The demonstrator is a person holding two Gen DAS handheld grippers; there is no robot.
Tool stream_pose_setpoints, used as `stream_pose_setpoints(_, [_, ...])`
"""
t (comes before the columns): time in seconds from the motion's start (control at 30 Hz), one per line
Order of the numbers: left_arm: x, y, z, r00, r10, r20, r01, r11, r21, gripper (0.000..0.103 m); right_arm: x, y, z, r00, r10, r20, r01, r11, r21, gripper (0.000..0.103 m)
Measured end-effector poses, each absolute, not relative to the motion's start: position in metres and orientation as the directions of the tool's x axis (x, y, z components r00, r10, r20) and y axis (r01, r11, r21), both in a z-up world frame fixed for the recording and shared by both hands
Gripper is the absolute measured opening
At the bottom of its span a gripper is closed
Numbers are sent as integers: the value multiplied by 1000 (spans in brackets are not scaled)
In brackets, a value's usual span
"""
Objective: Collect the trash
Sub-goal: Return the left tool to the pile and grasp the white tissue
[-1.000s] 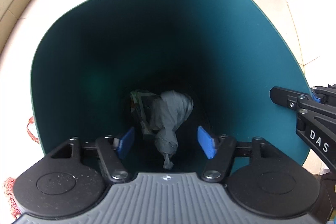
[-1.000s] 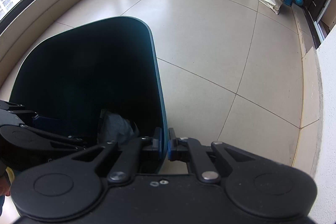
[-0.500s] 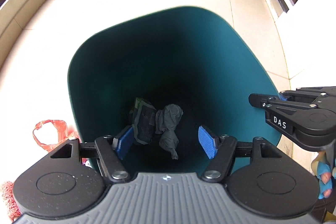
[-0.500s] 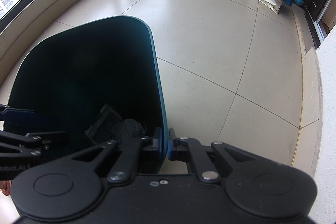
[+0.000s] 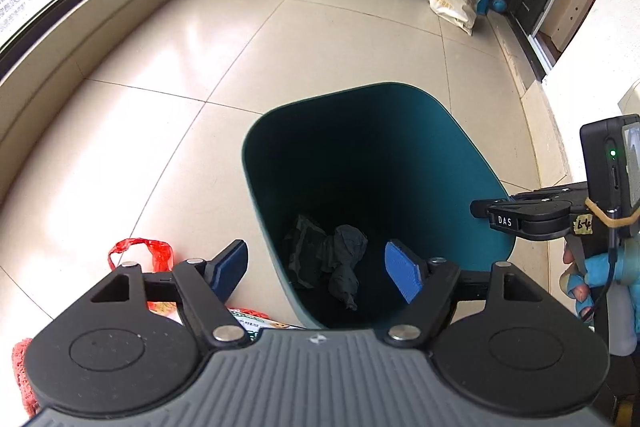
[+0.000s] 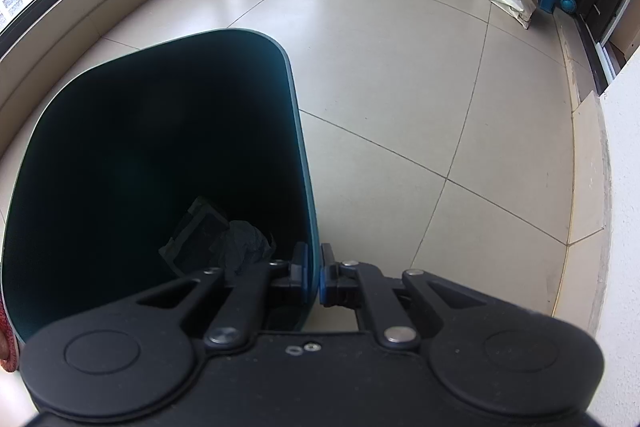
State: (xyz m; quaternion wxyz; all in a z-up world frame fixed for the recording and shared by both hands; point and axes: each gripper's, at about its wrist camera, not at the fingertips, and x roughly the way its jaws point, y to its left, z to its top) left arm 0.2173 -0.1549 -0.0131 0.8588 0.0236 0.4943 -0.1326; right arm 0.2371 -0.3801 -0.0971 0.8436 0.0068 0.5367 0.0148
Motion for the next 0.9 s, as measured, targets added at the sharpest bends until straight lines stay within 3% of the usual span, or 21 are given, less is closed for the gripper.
stream_pose_setpoints(0.5, [185,-79,-51,428,-162,-889,154,982,-105,78,238,-379,-98,419,34,-907,-25,999,26,5])
stream_pose_setpoints(0.73, [178,-46,-136,284,-66,-957,122,992,-32,78,238,-381,-100,418,38,-908,-25,999,30,5])
stream_pose_setpoints(0.9, [176,-16,-213,130,-50,-990,30,998,-47,78,238,-384,-100,413,42,-910,-20,999,38,5])
